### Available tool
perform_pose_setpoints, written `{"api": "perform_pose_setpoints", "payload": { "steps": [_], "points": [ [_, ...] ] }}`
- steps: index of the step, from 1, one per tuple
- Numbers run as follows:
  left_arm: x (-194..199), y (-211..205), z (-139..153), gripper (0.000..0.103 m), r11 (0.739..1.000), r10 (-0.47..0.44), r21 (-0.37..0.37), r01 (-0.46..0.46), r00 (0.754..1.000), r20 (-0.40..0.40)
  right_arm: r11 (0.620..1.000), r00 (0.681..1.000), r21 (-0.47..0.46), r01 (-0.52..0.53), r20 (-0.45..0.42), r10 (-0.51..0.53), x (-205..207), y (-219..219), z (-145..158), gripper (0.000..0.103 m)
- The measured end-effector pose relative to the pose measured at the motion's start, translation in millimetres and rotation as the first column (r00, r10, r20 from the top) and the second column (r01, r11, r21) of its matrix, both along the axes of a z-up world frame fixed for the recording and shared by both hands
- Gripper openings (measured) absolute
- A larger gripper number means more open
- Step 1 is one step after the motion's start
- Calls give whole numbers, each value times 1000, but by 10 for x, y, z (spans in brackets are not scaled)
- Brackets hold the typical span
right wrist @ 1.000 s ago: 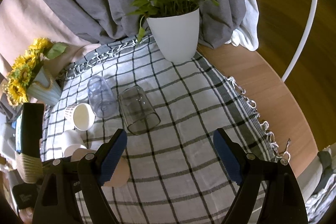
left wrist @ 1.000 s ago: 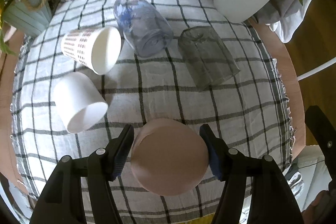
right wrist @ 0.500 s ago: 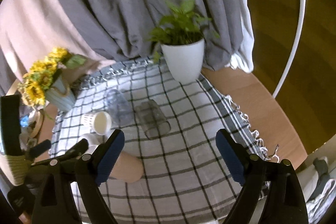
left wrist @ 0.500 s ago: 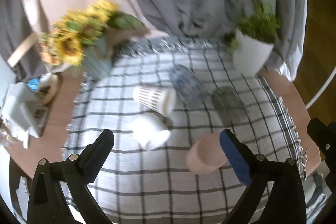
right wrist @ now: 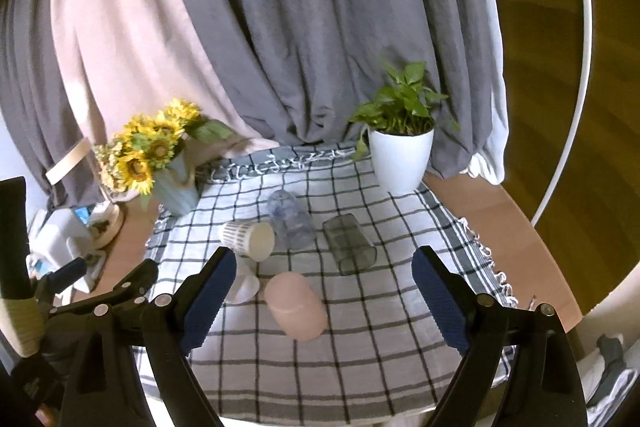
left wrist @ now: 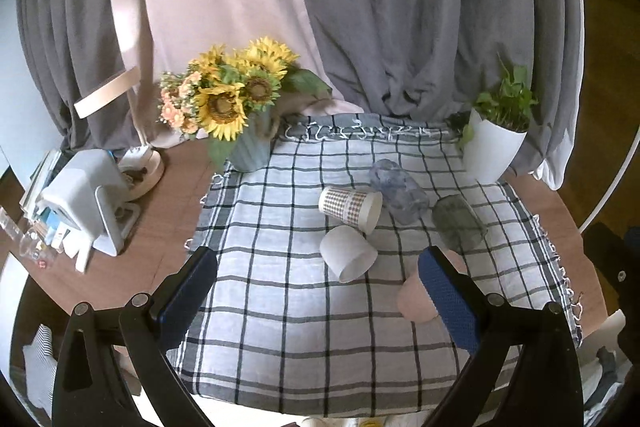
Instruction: Flip cup upside down
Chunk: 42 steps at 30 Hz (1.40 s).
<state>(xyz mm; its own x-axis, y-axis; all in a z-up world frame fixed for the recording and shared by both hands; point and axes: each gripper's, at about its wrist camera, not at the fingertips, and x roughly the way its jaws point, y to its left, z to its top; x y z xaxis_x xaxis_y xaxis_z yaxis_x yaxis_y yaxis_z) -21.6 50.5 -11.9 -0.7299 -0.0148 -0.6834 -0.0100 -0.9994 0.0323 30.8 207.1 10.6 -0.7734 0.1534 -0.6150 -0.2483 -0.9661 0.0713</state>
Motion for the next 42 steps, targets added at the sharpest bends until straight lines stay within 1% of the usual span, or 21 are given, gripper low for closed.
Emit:
{"api": "perform_pose_setpoints", "payload": {
  "steps": [6, 12, 42],
  "points": [
    [146, -126, 45, 102, 1000, -15, 3, 15, 1000, -17, 1000, 1000, 14, -10, -4, 10, 100, -203, -6, 90],
    [207, -179, 76, 103, 1000, -26, 0, 26, 999, -31, 1000, 1000, 21, -4, -9, 4, 171, -310, -4, 90],
    [270, -259, 158, 103, 1000, -30, -11, 29, 998, -51, 1000, 1000, 31, 6, -15, -6, 248, -406, 8, 90]
  ]
}}
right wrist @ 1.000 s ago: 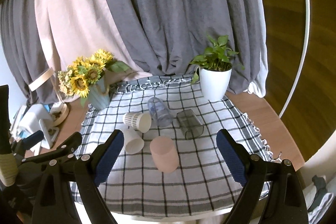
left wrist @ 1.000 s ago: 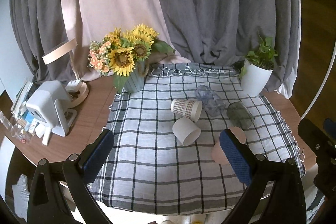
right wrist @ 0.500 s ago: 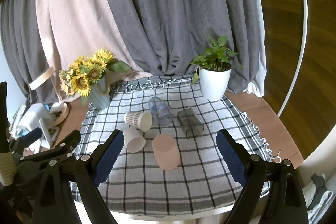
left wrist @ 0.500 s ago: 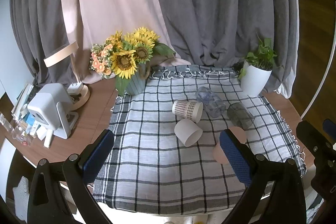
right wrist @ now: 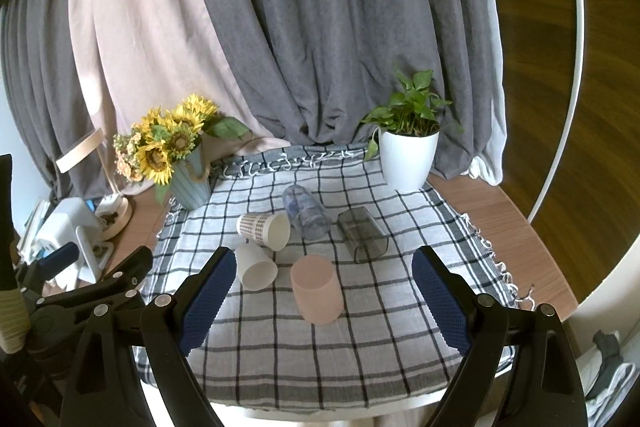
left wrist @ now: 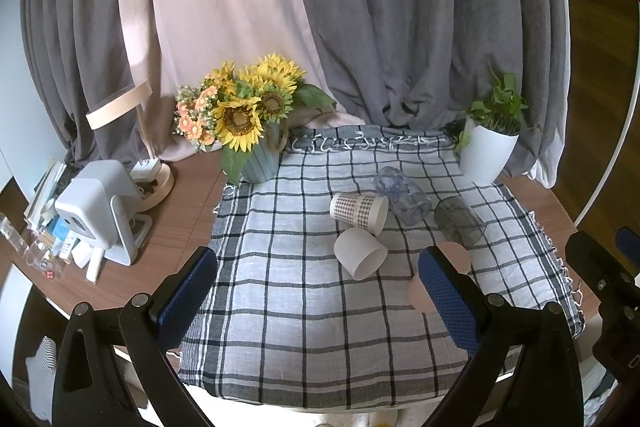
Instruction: Flip cup upside down
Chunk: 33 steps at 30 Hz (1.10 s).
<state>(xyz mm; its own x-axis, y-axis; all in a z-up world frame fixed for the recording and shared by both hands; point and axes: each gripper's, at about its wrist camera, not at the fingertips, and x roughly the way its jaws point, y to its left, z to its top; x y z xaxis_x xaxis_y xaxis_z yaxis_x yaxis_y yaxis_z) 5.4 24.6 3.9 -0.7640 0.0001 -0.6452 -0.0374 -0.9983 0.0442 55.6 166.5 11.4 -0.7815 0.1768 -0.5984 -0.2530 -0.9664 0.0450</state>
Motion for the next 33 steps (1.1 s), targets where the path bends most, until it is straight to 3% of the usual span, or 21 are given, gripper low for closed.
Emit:
{"api": "perform_pose_setpoints", "payload": {
  "steps": [33],
  "points": [
    [-20, -17, -37, 103, 1000, 3, -3, -3, 1000, 10, 1000, 1000, 0, -2, 8, 2, -36, -2, -36, 90]
  ]
}}
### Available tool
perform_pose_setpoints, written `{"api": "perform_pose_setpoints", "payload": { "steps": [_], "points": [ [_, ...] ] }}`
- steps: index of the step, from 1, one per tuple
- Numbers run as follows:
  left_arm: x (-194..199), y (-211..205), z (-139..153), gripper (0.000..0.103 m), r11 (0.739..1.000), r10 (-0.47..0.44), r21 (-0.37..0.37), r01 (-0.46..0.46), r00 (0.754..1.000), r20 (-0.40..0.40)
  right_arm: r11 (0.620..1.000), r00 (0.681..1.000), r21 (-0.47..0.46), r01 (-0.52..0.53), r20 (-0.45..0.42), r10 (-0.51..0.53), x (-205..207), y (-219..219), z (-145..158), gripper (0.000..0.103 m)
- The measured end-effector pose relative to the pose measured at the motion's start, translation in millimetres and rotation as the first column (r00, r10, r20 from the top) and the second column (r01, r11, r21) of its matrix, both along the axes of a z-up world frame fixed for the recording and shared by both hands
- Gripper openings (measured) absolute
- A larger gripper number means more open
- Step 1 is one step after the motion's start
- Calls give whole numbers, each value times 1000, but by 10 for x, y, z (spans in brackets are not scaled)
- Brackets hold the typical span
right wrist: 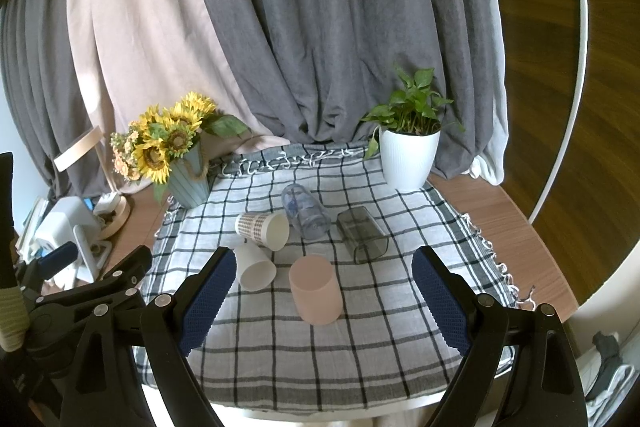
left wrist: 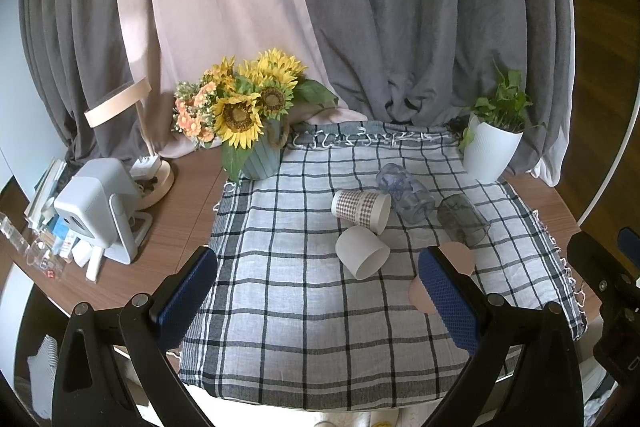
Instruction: Flip cup upside down
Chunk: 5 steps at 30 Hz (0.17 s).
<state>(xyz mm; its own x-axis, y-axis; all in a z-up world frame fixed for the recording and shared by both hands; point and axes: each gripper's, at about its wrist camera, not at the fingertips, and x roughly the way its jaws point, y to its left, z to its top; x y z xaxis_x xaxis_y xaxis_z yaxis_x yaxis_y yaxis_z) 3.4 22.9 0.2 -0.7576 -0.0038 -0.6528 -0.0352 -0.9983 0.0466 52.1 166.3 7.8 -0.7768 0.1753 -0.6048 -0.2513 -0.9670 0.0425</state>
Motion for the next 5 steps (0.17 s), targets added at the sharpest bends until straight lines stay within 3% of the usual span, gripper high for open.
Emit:
{"api": "perform_pose_setpoints", "payload": {
  "steps": [5],
  "points": [
    [-22, -9, -18, 103, 1000, -1, 1, 1, 1000, 4, 1000, 1000, -3, -3, 6, 3, -49, 32, -13, 90]
  ]
}}
